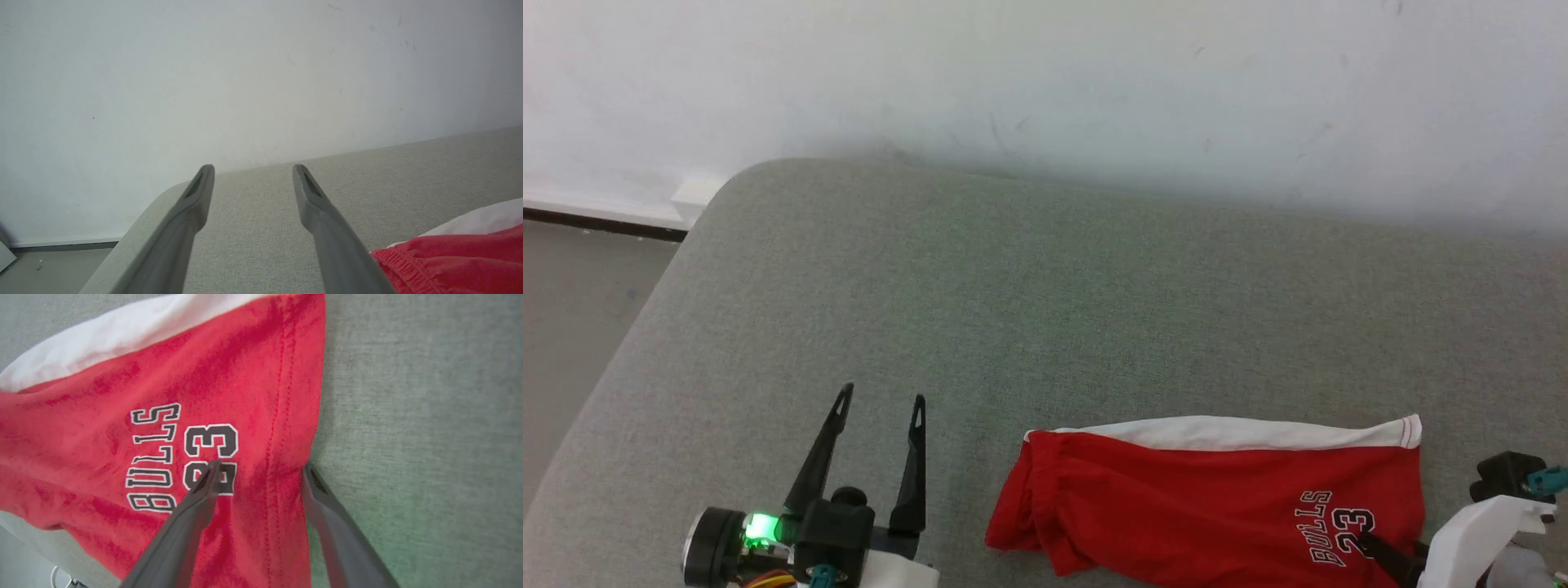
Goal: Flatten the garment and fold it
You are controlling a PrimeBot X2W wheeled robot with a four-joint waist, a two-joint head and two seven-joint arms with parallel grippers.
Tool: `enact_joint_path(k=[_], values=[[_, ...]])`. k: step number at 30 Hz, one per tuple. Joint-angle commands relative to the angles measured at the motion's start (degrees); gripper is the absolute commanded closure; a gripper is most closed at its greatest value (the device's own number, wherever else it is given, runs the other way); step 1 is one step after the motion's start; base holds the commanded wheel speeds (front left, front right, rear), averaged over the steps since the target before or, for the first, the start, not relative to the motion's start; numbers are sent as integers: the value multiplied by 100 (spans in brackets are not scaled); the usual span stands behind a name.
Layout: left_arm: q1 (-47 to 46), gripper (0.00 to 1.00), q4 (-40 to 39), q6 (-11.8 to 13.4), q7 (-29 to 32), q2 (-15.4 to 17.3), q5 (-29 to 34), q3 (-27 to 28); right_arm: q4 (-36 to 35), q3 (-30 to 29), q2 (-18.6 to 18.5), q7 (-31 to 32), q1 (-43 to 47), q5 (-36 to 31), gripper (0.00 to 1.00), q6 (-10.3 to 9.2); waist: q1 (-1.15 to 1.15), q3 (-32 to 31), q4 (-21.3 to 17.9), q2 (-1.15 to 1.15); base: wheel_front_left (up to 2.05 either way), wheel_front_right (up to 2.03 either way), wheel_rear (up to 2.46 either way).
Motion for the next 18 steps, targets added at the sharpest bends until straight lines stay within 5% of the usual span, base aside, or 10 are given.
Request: enact_joint_path(k=[1,8,9,10,18], values=[[93,0,-5,-50,-26,-40,64,73,118,144,103,26,16,65,0,-4,1,49,45,0,0,0,0],[302,0,16,-465,-26,-343,318,543,300,579,142,-109,10,256,4,-4,1,163,141,0,0,0,0],[309,0,23,-528,-26,-375,342,601,358,610,138,-127,8,241,58,-4,1,175,149,0,0,0,0],[312,0,32,-587,-26,-407,366,660,420,629,136,-155,0,223,100,-4,1,187,156,0,0,0,0],[362,0,94,-977,-27,-668,520,1042,759,682,91,-452,-146,191,100,-4,1,172,118,0,0,0,0]])
